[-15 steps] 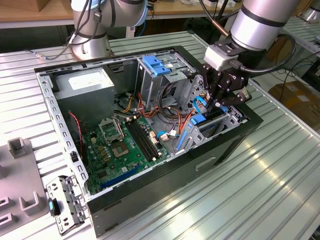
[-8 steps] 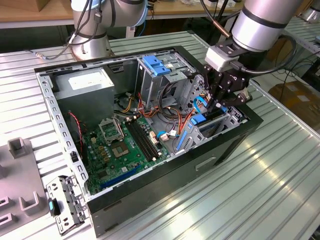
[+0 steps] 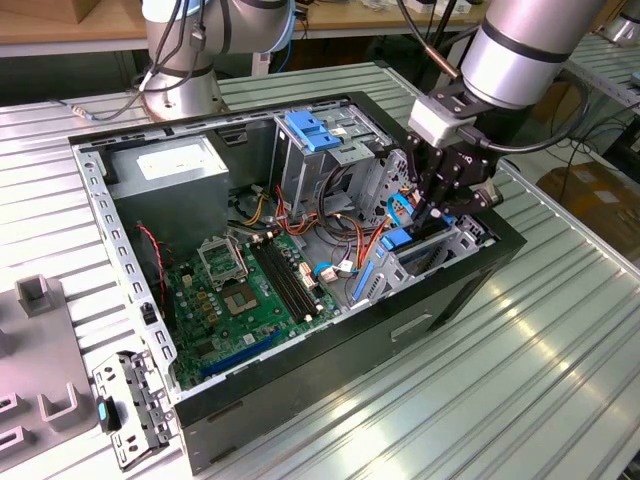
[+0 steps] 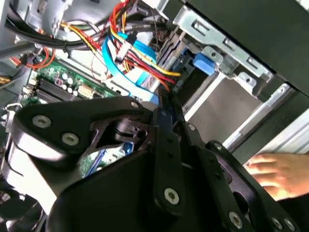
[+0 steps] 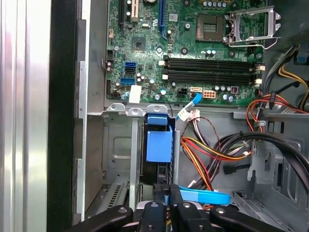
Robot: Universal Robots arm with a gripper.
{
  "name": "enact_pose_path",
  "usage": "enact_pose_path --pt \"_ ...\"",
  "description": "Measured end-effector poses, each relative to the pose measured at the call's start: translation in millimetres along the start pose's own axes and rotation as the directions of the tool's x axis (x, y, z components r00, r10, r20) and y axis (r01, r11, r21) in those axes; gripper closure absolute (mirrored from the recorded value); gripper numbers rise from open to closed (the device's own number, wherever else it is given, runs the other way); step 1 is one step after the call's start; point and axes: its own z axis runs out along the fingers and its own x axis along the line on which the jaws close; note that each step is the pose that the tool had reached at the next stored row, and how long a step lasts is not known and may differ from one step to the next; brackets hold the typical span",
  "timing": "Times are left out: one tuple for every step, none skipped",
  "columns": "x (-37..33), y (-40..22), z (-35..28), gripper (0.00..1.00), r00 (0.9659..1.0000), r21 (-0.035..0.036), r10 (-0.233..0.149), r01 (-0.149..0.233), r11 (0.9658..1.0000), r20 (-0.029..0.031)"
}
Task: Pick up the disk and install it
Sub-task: 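Insert the second disk wire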
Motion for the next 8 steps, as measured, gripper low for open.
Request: enact_pose_path --pt "0.2 0.1 0.9 0.84 1.0000 0.0001 0.000 0.000 1.0000 0.0014" --pt "0.3 0.0 1.0 0.84 1.0000 0.0002 0.000 0.000 1.0000 0.0018" --pt "0.3 0.0 1.0 0.84 1.0000 0.0002 0.000 0.000 1.0000 0.0018" --pt "0.3 0.0 1.1 0.84 1.0000 0.0002 0.000 0.000 1.0000 0.0020" --pt "0.4 0.0 1.2 0.84 1.0000 0.0002 0.000 0.000 1.0000 0.0021" --pt "0.3 0.0 1.2 0.84 1.0000 0.0002 0.000 0.000 1.0000 0.0021" --pt "0.3 0.0 1.2 0.84 1.0000 0.0003 0.000 0.000 1.0000 0.0022" --pt "0.4 0.0 1.0 0.84 1.0000 0.0003 0.000 0.000 1.0000 0.0023"
